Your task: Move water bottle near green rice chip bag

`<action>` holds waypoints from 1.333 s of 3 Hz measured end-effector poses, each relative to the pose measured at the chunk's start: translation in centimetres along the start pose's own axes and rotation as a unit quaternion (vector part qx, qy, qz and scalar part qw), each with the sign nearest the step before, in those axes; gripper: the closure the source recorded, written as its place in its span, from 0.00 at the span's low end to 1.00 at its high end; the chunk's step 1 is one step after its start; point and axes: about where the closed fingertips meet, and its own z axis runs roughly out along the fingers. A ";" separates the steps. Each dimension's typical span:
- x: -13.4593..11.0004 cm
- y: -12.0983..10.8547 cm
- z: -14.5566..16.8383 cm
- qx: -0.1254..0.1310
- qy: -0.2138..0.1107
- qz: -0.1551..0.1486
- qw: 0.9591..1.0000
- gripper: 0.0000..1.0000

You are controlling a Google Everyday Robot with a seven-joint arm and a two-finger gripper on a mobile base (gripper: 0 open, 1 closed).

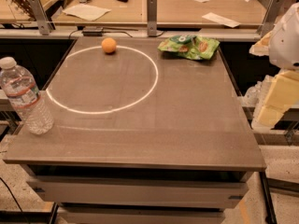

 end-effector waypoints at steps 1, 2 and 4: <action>0.0 0.0 0.0 0.000 0.000 0.000 1.000 0.00; -0.2 0.0 -0.2 0.000 -0.011 0.000 1.000 0.00; 0.7 -0.2 2.6 -0.027 -0.157 0.041 0.986 0.00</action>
Offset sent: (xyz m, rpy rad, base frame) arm -0.0009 0.0024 0.0005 0.0504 0.0093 0.0163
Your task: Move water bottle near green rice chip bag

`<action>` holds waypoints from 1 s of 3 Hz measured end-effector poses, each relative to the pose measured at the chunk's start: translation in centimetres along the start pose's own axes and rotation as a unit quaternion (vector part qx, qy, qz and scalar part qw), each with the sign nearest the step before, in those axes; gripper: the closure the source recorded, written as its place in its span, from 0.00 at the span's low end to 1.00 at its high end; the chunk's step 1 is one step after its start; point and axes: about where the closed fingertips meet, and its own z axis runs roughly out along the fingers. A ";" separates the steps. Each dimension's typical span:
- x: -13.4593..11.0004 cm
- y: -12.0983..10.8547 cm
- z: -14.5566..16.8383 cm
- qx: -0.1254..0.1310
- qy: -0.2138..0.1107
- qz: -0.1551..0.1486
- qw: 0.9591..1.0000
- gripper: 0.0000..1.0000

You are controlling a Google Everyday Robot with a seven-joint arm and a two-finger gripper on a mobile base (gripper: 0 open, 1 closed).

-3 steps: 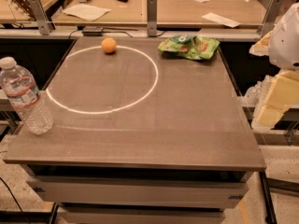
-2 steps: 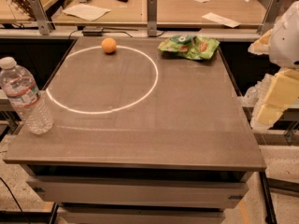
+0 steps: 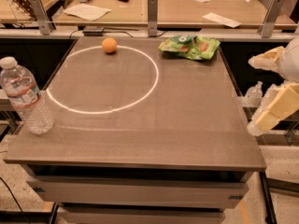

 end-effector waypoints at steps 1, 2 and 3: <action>-1.9 0.6 1.6 -0.049 -0.112 -0.013 0.992 0.00; -5.1 2.3 2.7 -0.096 -0.212 -0.005 0.973 0.00; -7.3 4.3 4.2 -0.148 -0.293 0.020 0.944 0.00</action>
Offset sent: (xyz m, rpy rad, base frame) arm -0.0145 0.1057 0.0134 0.7629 0.0618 0.2674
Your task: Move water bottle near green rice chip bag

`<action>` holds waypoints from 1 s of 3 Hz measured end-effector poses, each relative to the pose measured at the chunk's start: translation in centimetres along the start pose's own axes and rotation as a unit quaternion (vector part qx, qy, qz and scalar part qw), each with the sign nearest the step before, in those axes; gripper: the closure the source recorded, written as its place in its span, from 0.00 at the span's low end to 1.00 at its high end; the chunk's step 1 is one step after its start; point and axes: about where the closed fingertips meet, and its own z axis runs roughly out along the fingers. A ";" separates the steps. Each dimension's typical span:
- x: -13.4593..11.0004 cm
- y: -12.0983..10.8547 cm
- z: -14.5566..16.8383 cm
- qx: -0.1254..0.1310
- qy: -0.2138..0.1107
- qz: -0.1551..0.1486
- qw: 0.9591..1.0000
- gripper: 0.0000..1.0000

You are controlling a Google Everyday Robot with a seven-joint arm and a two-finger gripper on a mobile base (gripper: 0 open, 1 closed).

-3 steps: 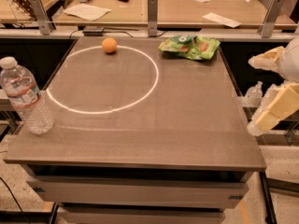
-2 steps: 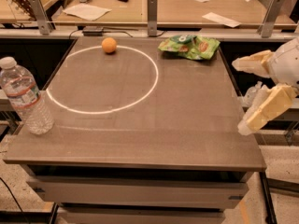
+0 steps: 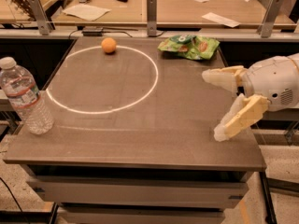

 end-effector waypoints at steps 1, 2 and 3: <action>0.0 0.0 0.0 0.000 0.001 0.000 1.000 0.00; 0.7 1.0 1.7 -0.001 -0.019 0.009 1.000 0.00; 0.8 3.7 5.5 0.004 -0.078 0.012 0.997 0.00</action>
Offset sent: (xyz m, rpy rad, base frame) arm -0.0297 0.0418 -0.0435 0.1352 0.0446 -0.0365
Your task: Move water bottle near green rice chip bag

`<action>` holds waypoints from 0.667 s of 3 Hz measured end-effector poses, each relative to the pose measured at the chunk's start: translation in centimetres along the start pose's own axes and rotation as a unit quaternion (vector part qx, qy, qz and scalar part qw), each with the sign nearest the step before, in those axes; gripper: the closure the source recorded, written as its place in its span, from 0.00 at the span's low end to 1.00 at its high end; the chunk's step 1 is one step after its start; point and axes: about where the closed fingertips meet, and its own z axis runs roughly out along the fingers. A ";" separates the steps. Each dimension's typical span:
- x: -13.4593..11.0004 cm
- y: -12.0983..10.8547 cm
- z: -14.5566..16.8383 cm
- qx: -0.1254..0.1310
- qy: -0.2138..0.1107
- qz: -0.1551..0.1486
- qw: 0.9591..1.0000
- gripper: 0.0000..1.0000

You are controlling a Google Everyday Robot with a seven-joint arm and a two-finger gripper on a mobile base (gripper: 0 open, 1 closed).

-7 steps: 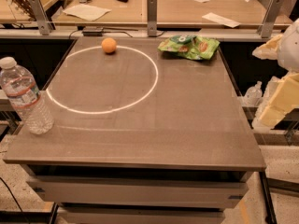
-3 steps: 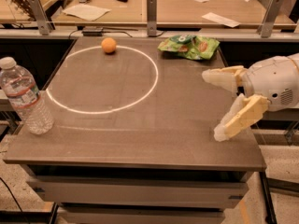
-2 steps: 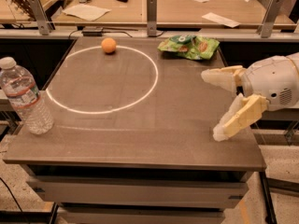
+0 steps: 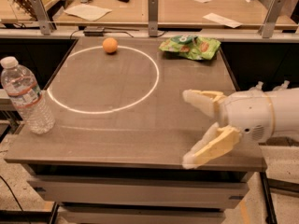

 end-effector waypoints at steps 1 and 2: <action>0.4 1.5 4.1 -0.005 -0.054 -0.011 0.998 0.00; -0.3 1.5 7.6 0.005 -0.068 -0.013 0.998 0.00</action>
Offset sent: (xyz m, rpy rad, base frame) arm 0.0072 0.1162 -0.0235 0.1620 -0.0453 -0.0599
